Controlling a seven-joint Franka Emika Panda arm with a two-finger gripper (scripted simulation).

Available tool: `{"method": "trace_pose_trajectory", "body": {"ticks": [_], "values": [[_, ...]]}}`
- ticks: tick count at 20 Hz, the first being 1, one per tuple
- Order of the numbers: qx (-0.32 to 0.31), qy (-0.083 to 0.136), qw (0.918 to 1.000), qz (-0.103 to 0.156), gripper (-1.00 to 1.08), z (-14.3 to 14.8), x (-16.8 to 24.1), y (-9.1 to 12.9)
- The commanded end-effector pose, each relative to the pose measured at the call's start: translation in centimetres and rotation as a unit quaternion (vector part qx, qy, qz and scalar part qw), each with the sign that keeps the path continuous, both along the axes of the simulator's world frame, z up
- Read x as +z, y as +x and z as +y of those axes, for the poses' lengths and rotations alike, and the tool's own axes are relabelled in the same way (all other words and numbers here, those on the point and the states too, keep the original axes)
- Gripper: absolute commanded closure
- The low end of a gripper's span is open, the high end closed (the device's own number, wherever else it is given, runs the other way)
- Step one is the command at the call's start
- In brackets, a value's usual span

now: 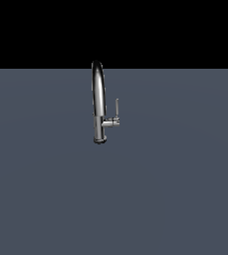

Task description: Turn on the faucet by rotating a designated handle.

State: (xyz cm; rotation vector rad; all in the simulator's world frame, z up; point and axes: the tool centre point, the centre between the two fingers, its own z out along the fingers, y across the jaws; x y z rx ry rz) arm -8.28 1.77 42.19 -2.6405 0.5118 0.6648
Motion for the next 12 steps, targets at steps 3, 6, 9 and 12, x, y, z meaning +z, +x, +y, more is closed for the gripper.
{"method": "trace_pose_trajectory", "body": {"ticks": [3, 6, 9, 12], "values": [[-0.031, 0.030, 0.9985, 0.034, 1.08, -0.2, -1.5, 2.5], [-0.052, 0.050, 0.9958, 0.057, 1.08, -0.4, -2.5, 4.1], [-0.073, 0.070, 0.9916, 0.080, 1.08, -0.6, -3.7, 5.7], [-0.095, 0.091, 0.9859, 0.104, 1.08, -0.9, -5.0, 7.2]]}}
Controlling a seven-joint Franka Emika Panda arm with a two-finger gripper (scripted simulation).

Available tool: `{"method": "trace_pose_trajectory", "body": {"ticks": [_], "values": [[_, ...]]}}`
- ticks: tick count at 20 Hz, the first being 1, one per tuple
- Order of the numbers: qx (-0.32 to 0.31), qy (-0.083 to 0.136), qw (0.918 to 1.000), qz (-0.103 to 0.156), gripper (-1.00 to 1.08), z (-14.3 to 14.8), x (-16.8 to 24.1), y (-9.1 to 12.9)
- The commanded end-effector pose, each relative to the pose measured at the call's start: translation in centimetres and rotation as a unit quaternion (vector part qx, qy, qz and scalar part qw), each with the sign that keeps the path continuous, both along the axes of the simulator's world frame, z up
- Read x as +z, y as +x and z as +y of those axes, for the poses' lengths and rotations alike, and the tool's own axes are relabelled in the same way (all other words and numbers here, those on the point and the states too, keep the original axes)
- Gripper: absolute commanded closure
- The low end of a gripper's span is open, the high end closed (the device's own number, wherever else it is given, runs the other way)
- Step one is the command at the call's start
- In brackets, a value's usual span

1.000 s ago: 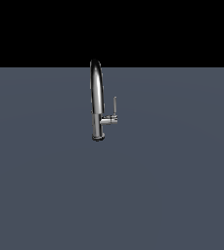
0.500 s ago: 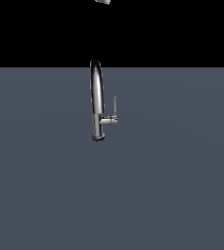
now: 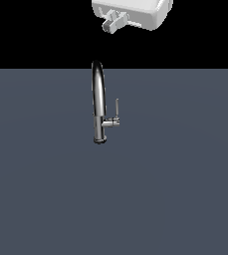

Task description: Turn on the faucet by rotating a designated handle.

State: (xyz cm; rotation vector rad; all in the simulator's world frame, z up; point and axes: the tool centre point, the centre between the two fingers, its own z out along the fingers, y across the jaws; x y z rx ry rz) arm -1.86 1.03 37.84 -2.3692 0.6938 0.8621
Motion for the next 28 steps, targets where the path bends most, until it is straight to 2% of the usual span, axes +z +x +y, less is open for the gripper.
{"method": "trace_pose_trajectory", "body": {"ticks": [1, 8, 14, 19, 28], "values": [[-0.018, 0.018, 0.9995, 0.020, 1.08, -0.2, -1.1, 1.3], [-0.071, 0.069, 0.9920, 0.078, 1.08, -0.8, -4.6, 4.6], [-0.120, 0.115, 0.9774, 0.131, 1.08, -1.4, -8.1, 7.2], [-0.163, 0.156, 0.9579, 0.178, 1.08, -1.8, -11.6, 9.2], [-0.234, 0.221, 0.9122, 0.254, 1.08, -2.0, -17.8, 11.8]]}}
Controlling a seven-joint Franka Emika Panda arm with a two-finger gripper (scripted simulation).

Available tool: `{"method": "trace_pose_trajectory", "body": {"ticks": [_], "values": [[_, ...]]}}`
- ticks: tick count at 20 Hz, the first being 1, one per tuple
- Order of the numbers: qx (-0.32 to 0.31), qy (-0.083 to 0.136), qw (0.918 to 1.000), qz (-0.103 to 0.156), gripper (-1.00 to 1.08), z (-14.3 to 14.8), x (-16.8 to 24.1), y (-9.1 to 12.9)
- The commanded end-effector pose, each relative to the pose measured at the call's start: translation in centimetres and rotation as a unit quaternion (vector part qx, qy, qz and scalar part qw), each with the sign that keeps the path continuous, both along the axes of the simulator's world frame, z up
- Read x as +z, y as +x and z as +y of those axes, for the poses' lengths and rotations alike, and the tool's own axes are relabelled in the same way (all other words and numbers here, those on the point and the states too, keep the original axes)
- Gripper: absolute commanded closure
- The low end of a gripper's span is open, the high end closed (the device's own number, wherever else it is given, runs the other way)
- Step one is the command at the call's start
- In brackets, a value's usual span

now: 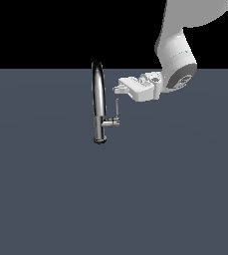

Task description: Turn on the faucet by rotating a designated handle.

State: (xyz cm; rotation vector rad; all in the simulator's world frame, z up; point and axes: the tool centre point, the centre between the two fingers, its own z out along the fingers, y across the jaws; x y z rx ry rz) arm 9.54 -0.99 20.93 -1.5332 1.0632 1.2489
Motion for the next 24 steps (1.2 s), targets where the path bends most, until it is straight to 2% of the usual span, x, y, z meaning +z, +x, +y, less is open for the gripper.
{"method": "trace_pose_trajectory", "body": {"ticks": [1, 9, 16, 24], "values": [[-0.018, 0.017, 0.9995, 0.019, 1.08, 0.0, -1.5, 0.5], [-0.052, 0.047, 0.9960, 0.056, 1.08, 0.2, -4.5, 1.3], [-0.055, 0.050, 0.9955, 0.059, 1.08, 0.3, -4.8, 1.3], [-0.055, 0.050, 0.9955, 0.059, 1.08, 0.1, -4.6, -0.2]]}}
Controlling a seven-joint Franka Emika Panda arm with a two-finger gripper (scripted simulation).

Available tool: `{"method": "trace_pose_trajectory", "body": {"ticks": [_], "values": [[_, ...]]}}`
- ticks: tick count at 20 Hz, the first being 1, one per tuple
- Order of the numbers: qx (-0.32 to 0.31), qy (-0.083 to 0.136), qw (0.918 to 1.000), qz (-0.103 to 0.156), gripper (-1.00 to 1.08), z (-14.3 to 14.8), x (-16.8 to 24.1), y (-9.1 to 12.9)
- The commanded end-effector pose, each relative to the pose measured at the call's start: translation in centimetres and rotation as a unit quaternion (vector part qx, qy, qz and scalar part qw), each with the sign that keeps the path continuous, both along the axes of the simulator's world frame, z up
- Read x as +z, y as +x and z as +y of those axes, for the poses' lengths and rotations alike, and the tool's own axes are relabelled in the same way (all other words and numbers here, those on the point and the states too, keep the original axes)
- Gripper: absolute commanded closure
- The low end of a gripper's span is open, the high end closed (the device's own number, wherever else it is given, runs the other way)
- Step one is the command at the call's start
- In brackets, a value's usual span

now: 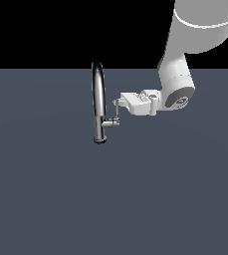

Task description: Turn on the faucet by rotating a designated handle.

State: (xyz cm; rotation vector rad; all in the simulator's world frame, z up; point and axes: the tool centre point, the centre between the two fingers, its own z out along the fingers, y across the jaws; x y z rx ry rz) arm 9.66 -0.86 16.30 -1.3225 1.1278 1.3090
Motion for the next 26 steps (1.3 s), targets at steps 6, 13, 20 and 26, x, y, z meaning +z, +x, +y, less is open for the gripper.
{"method": "trace_pose_trajectory", "body": {"ticks": [6, 13, 20, 26], "values": [[0.000, 0.000, 1.0000, 0.000, 1.08, -0.2, 0.2, -1.5], [-0.001, 0.000, 1.0000, 0.000, 1.08, -0.4, 0.3, -3.1], [-0.001, 0.001, 1.0000, 0.000, 1.08, -0.7, 0.5, -4.8], [-0.005, -0.002, 1.0000, -0.001, 1.08, -1.2, -0.5, -5.6]]}}
